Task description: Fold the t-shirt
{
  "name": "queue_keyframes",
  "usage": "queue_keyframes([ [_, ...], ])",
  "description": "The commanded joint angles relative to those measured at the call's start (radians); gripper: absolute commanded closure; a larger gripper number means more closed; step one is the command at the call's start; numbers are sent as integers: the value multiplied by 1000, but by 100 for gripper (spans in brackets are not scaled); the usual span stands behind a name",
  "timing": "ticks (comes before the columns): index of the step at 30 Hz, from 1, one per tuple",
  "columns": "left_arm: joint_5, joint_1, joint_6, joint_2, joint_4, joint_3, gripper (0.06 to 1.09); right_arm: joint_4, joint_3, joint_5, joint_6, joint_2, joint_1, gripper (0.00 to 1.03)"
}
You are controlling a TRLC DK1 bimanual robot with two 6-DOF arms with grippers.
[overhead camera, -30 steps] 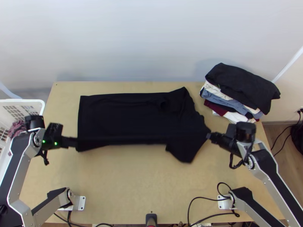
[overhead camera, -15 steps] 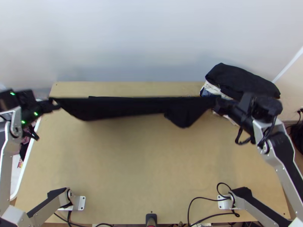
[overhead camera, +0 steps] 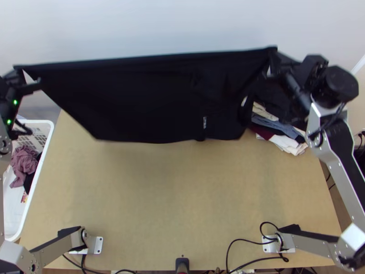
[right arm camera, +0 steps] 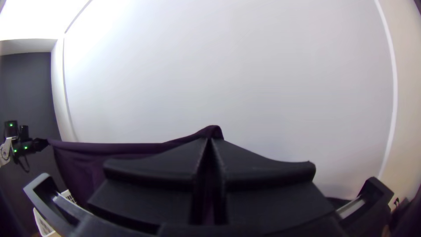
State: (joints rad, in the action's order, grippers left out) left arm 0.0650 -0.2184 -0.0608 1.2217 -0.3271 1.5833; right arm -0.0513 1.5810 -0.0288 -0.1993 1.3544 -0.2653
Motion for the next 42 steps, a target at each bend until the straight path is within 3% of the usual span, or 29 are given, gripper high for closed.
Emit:
queue_keyframes([
  [1, 94, 5, -8, 44, 89, 84, 105, 90, 102, 56, 43, 58, 34, 100],
  [5, 139, 10, 12, 127, 140, 181, 105, 180, 186, 63, 80, 141, 51, 100],
  [12, 174, 8, 27, 242, 168, 389, 105, 209, 363, 93, 80, 229, 63, 100],
  [25, 225, 83, 18, 9, 184, 434, 105, 189, 252, 76, 80, -133, 72, 100],
  [33, 257, 109, -8, -281, 157, 239, 105, 125, 33, 70, 80, -480, 58, 100],
  [42, 217, 109, -65, -650, -33, -126, 105, -93, -88, 73, 47, -699, 60, 100],
])
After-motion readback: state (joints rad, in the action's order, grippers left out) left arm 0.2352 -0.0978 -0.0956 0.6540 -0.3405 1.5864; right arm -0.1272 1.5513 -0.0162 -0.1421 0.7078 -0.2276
